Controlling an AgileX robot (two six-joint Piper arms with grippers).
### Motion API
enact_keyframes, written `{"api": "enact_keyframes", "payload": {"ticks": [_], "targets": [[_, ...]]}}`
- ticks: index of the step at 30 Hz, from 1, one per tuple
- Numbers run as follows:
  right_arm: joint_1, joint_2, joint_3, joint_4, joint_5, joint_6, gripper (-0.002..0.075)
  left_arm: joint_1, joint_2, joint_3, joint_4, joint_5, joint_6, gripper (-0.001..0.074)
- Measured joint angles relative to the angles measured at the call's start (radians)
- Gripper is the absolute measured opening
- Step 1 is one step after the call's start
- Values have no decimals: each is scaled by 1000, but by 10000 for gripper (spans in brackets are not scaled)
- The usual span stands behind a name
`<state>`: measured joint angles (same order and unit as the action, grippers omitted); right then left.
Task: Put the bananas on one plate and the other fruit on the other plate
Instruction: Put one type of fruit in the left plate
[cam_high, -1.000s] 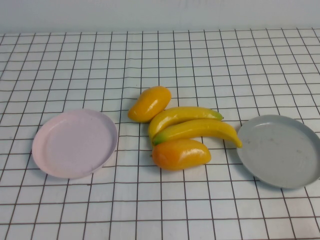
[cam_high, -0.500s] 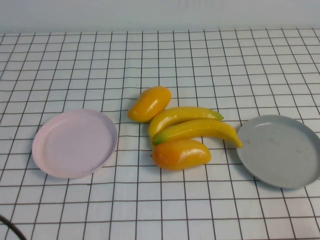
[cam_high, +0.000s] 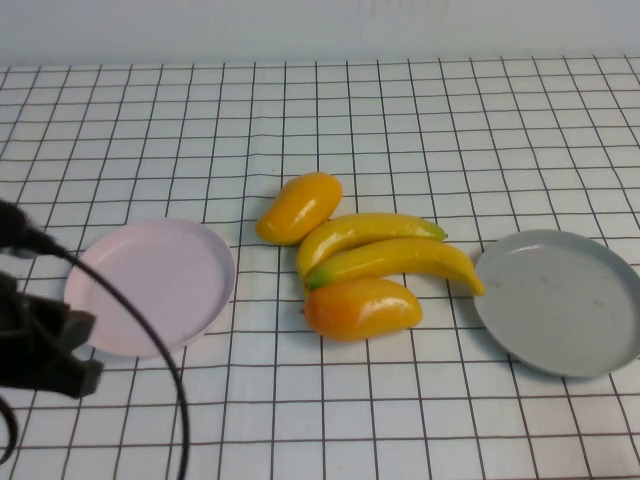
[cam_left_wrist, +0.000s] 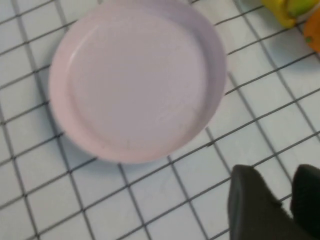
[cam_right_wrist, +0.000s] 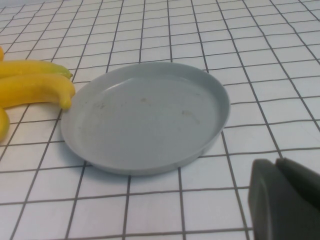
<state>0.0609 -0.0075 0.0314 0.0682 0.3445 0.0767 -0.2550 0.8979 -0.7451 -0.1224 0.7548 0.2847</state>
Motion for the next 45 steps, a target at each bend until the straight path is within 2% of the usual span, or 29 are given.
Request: {"api": "enact_keyframes", "payload": {"ticks": [2,4,6,8,10,15,19,28,42,45], "targets": [[0,0,0,0,0,0,-16,-84,68,-56,17,1,6,219],[0,0,0,0,0,0,-16,-177,148,-121,38,1,8,387],[0,0,0,0,0,0,-16,-266,224,-175,54,-6,8,513],[0,0,0,0,0,0,-16,-339,311,-227,79,-24,16,595],[0,0,0,0,0,0,-16,-404,400,-270,101,-54,64,636],[0,0,0,0,0,0,-16,-493,588,-348,117,-137,322,659],[0,0,0,0,0,0,-16,-509,714,-404,122,-195,437,659],[0,0,0,0,0,0,-16,-509,891,-520,138,-231,455,659],[0,0,0,0,0,0,-16,-509,982,-528,106,-227,457,658],[0,0,0,0,0,0,-16,-509,982,-528,87,-227,457,619]]}}
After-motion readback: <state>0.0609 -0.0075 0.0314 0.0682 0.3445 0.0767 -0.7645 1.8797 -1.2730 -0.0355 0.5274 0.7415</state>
